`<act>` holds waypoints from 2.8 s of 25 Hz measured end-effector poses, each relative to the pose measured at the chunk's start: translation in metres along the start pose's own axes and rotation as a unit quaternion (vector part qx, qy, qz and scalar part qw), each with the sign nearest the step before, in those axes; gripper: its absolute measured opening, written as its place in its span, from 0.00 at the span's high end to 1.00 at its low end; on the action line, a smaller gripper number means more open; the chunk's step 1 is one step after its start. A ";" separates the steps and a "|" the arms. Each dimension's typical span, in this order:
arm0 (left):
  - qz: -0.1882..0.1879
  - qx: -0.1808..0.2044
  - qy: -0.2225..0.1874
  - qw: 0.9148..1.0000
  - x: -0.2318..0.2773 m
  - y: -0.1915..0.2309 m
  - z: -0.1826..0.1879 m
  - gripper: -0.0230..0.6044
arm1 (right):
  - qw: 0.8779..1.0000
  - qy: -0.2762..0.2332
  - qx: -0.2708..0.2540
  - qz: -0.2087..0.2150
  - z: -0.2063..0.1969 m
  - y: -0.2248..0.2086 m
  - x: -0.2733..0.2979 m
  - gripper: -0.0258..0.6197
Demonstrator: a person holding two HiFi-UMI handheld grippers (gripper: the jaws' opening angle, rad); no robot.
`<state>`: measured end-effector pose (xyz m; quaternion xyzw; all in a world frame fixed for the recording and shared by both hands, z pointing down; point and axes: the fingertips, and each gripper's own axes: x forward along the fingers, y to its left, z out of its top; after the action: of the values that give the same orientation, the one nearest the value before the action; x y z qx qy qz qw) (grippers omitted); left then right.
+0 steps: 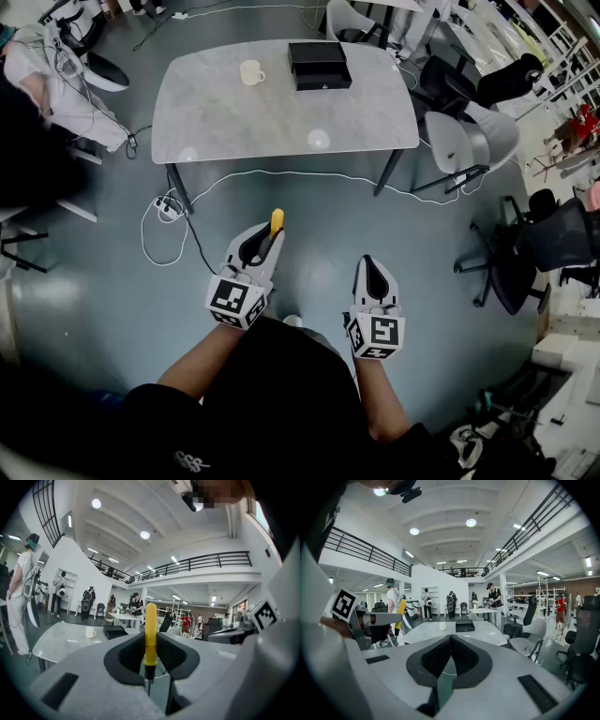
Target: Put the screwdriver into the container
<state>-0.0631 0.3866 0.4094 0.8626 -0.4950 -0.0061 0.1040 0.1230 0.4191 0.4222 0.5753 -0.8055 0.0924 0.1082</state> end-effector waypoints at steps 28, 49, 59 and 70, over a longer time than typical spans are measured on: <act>-0.023 0.025 0.028 0.999 0.065 0.019 0.008 0.83 | 0.999 -0.030 0.038 -0.007 0.016 -0.037 0.039 0.94; -0.118 0.026 0.028 0.992 0.256 0.192 0.076 0.83 | 0.998 -0.026 0.021 -0.046 0.128 -0.039 0.290 0.94; -0.116 0.014 0.029 0.993 0.299 0.222 0.059 0.83 | 0.999 -0.010 0.019 -0.049 0.114 -0.048 0.328 0.94; -0.112 0.020 0.059 0.992 0.390 0.256 0.055 0.83 | 0.999 -0.017 0.028 -0.014 0.131 -0.084 0.423 0.94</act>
<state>-0.0884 -0.0812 0.4391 0.9136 -0.3880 0.0429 0.1140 0.0609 -0.0271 0.4171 0.5907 -0.7963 0.1034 0.0791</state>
